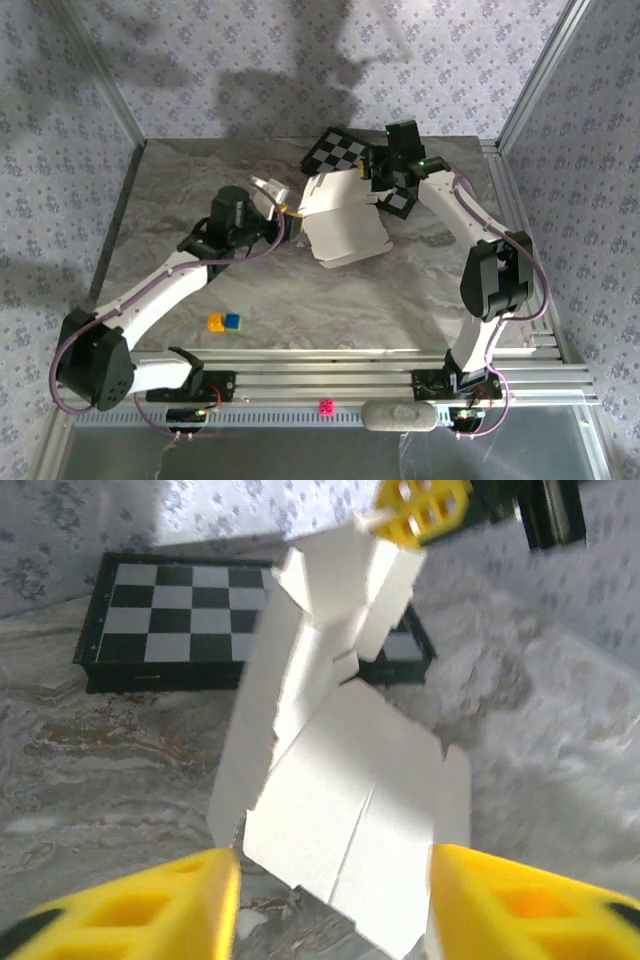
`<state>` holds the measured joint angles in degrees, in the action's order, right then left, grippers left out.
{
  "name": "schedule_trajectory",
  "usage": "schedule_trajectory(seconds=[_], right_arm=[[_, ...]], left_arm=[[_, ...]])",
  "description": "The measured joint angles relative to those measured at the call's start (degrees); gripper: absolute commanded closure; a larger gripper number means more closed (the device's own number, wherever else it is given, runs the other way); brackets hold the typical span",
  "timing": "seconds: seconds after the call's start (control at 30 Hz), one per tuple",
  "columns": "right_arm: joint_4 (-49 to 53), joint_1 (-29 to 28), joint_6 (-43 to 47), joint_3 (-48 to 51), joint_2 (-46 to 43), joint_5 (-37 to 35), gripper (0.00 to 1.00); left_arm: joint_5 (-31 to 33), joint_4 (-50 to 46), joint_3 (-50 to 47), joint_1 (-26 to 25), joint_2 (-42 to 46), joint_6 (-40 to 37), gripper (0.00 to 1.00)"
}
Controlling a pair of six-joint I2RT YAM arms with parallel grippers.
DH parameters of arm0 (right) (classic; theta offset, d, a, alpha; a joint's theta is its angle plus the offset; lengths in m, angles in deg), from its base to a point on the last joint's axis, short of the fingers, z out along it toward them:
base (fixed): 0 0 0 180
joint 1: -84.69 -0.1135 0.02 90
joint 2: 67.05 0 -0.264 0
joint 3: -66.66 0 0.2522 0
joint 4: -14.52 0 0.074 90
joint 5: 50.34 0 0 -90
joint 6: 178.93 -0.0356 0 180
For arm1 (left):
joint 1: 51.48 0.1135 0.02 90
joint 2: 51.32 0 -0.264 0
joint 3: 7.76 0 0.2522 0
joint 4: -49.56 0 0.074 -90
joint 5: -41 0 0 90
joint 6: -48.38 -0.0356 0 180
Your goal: Fold the paper box
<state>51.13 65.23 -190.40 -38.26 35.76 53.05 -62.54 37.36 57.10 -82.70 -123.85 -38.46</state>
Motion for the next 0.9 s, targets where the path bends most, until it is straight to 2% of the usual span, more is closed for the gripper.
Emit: schedule_trajectory(seconds=[0.2,0.27,0.43,0.57,0.63,0.7,0.8,0.9], right_arm=[[0.35,-1.75,-0.09,-0.35,0.39,0.13,1.00],[0.63,-2.45,-0.13,-0.35,0.48,0.22,1.00],[1.20,-3.98,-0.68,-0.35,0.55,0.20,1.00],[1.27,-4.76,-0.74,-0.35,1.11,0.20,1.00],[1.33,-4.96,-0.79,-0.35,1.51,0.22,1.00],[1.36,-5.16,-0.94,-0.35,1.79,0.15,1.00],[1.20,-5.62,-1.14,-0.35,1.88,-0.20,1.00],[0.98,-6.36,-1.42,-0.33,1.90,-0.96,1.00]], left_arm=[[10.45,-0.09,2.49,-2.19,-6.64,-4.72,0.41],[14.10,0.28,3.17,-2.19,-8.35,-5.46,0.44],[20.09,1.38,3.61,-2.19,-10.38,-5.77,0.65],[23.17,1.73,3.98,-2.19,-11.47,-5.31,0.91],[24.81,1.68,4.00,-2.19,-11.72,-5.07,0.98],[26.71,1.64,4.00,-2.51,-11.91,-4.35,0.95],[29.53,1.49,4.02,-2.95,-12.07,-3.56,0.70],[33.00,1.07,4.02,-2.91,-12.17,-2.34,0.63]])
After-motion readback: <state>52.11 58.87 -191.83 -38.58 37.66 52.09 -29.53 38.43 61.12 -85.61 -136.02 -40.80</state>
